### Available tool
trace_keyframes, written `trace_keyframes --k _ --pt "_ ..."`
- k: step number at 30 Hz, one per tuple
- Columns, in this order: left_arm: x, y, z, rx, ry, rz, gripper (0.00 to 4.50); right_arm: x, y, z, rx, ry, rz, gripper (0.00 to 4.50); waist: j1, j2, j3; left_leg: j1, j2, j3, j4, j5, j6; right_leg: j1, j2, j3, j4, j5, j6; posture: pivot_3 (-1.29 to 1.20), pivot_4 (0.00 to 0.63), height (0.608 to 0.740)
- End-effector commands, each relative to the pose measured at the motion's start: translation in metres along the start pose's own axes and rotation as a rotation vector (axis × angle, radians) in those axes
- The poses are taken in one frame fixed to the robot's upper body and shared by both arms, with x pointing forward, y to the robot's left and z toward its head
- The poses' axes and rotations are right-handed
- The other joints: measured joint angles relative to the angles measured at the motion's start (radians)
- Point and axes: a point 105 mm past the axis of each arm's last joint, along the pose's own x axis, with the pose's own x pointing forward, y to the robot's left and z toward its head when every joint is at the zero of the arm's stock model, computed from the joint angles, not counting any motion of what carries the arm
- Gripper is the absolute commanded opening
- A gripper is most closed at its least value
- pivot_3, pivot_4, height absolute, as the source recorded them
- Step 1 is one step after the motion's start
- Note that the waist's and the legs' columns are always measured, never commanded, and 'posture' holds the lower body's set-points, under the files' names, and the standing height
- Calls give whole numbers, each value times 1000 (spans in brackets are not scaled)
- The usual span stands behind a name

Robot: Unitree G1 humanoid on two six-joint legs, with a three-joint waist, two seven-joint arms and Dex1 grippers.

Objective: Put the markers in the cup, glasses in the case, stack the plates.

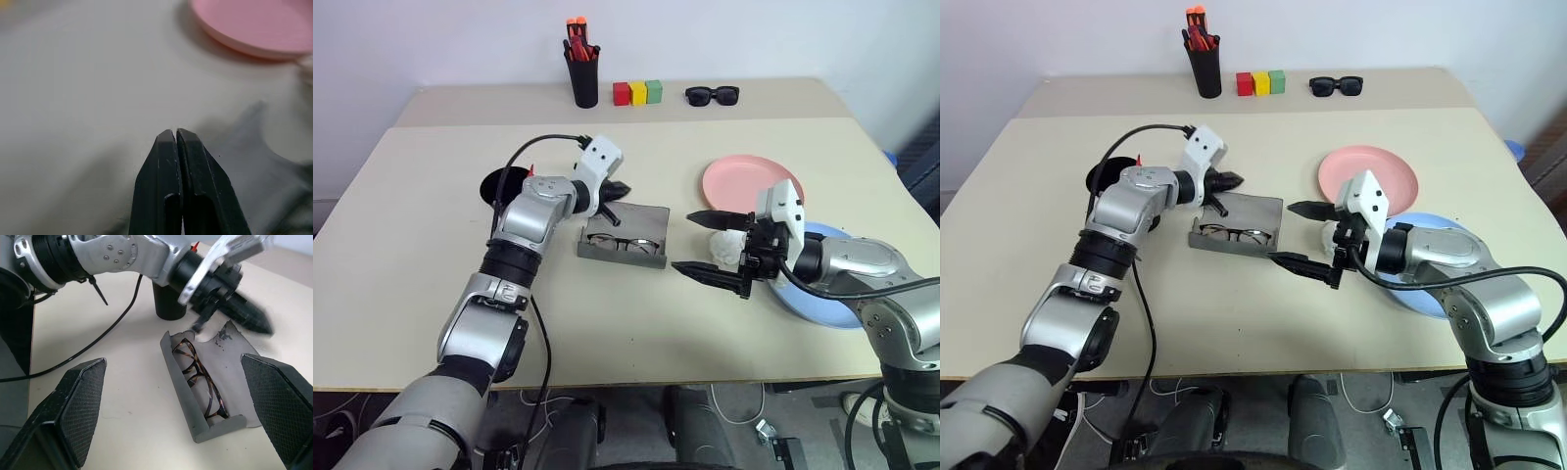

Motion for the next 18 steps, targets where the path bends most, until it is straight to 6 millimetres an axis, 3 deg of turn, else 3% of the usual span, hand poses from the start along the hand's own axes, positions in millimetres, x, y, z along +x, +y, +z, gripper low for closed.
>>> trace_keyframes --k 1,6,18 --pt "2 9 19 55 -62 58 33 1 -2 8 -53 -15 -9 4500 0 0 0 0 0 0 0 0 0 0 0 0 0 0 0 0 150 740" --pt "6 -1 -7 32 68 -39 33 2 -4 9 -67 -17 -16 4500 -1 0 0 0 0 0 0 0 0 0 0 0 0 0 0 0 150 740" --pt "-4 1 -2 -53 84 -135 33 2 5 6 -69 -8 6 4500 -3 0 0 0 0 0 0 0 0 0 0 0 0 0 0 0 150 740"
